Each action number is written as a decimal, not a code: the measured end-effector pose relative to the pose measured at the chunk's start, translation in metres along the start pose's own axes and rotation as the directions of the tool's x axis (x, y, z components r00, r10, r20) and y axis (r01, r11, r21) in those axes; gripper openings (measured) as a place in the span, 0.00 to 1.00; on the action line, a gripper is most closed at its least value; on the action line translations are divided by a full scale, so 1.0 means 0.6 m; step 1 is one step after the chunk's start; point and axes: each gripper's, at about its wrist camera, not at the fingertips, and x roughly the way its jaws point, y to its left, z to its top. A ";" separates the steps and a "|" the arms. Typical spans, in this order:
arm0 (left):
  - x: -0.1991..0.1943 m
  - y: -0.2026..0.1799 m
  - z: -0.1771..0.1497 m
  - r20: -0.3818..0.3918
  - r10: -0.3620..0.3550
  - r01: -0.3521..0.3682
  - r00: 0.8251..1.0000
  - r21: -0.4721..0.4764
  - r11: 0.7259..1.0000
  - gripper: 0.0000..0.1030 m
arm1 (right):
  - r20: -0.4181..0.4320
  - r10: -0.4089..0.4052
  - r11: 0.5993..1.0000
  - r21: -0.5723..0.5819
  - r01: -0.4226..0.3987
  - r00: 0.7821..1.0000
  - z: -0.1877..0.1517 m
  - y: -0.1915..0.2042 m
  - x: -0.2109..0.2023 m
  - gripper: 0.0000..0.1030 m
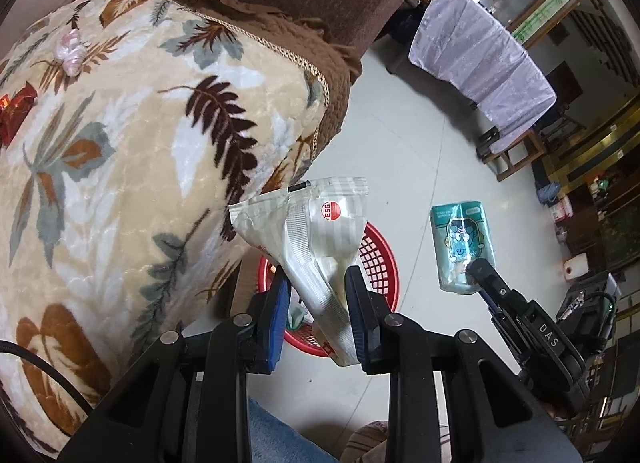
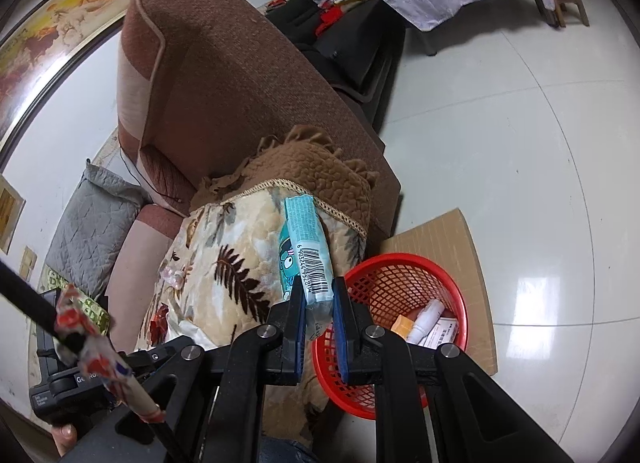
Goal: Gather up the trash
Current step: 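Open both tools over the red basket to drop the wrapper and packet, then move both tools back over the blue-white box and red wrappers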
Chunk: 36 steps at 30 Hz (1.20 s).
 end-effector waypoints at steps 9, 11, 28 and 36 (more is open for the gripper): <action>0.078 -0.027 0.010 -0.090 0.040 -0.042 0.995 -0.022 0.999 0.41 | 0.001 -0.012 0.997 0.077 0.012 1.000 0.007 -0.034 0.032 0.28; 0.081 -0.024 0.009 -0.112 0.011 -0.014 0.994 -0.030 0.999 0.53 | -0.012 -0.007 0.996 0.091 0.009 1.000 0.007 -0.038 0.037 0.41; -0.181 0.105 0.033 0.204 0.239 -0.229 0.949 -0.074 0.971 0.70 | -0.005 0.077 0.994 -0.074 -0.077 0.997 -0.030 0.131 0.042 0.68; -0.329 0.243 0.053 0.377 0.388 -0.325 0.841 -0.221 0.920 0.71 | -0.031 0.095 0.964 -0.246 -0.100 0.995 -0.064 0.268 0.066 0.76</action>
